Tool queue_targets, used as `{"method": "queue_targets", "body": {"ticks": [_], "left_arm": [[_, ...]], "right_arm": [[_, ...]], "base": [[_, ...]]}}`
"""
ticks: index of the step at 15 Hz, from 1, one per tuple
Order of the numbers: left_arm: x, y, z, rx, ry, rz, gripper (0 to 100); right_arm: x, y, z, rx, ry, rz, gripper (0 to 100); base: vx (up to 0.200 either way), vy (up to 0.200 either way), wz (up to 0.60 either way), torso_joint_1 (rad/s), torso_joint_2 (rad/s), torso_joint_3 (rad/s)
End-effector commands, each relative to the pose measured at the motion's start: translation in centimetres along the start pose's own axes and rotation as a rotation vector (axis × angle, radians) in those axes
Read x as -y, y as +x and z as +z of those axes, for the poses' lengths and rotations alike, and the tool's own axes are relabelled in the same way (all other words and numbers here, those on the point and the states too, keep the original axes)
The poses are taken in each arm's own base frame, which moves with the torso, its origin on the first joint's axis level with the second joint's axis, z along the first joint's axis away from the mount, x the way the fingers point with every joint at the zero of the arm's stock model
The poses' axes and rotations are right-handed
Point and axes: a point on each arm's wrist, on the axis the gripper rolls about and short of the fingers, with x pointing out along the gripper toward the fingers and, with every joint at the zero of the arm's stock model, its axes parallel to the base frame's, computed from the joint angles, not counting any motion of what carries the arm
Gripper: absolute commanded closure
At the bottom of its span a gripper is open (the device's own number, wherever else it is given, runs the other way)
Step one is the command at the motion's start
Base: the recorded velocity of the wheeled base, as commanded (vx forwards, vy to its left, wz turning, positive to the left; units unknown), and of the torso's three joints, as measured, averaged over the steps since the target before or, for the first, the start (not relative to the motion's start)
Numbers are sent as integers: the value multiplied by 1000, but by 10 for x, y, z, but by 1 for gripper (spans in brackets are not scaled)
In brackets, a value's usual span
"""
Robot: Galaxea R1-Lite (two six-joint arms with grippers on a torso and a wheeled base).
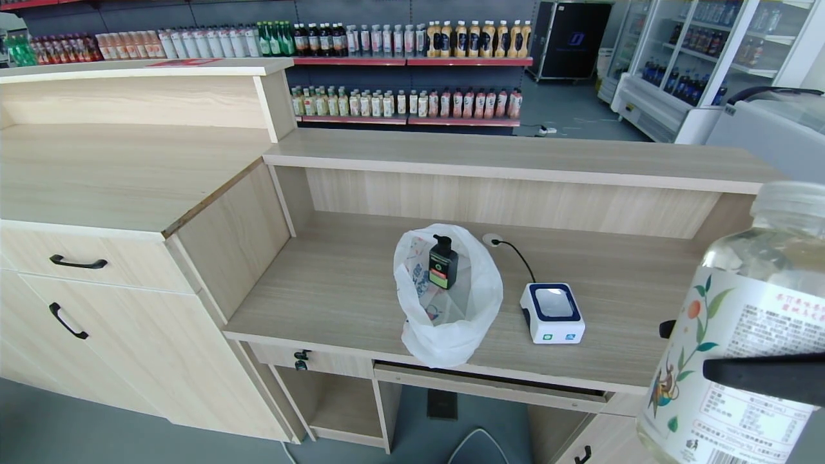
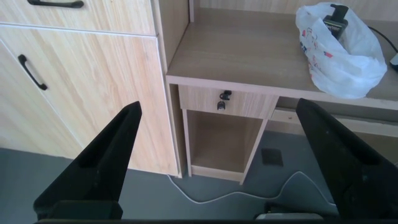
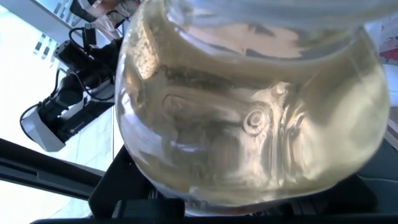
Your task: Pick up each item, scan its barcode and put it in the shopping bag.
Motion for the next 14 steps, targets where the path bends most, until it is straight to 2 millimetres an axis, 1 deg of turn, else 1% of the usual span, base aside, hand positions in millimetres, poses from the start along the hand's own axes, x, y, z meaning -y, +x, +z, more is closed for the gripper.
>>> {"method": "queue_targets", "body": {"ticks": [1,2,3,4,5,6,7,8,10,11,12,14], "left_arm": [[0,0,0,0,0,0,0],[0,0,0,0,0,0,0],[0,0,0,0,0,0,0],[0,0,0,0,0,0,0],[0,0,0,0,0,0,0],[0,0,0,0,0,0,0],[0,0,0,2,0,0,0],[0,0,0,0,0,0,0],[0,0,0,0,0,0,0],[0,0,0,2,0,0,0],[0,0,0,0,2,0,0],[0,0,0,2,0,0,0]], "right_arm": [[2,2,0,-6,8,0,100],[21,3,-1,-18,-91,-75,100],[46,2,-5,-54,-245,-199,100],[73,-3,-7,-104,-410,-302,100],[102,-16,-9,-144,-540,-390,100],[116,-20,-10,-166,-601,-418,100],[149,-30,-11,-190,-729,-489,100],[171,-32,-12,-184,-808,-525,100],[213,-28,-13,-151,-983,-576,100],[222,-26,-13,-135,-1024,-590,100],[242,-18,-15,-101,-1105,-603,100],[265,-5,-16,-76,-1171,-596,100]], "base": [[0,0,0,0,0,0],[0,0,0,0,0,0],[0,0,0,0,0,0],[0,0,0,0,0,0],[0,0,0,0,0,0],[0,0,0,0,0,0],[0,0,0,0,0,0],[0,0,0,0,0,0],[0,0,0,0,0,0],[0,0,0,0,0,0],[0,0,0,0,0,0],[0,0,0,0,0,0]]}}
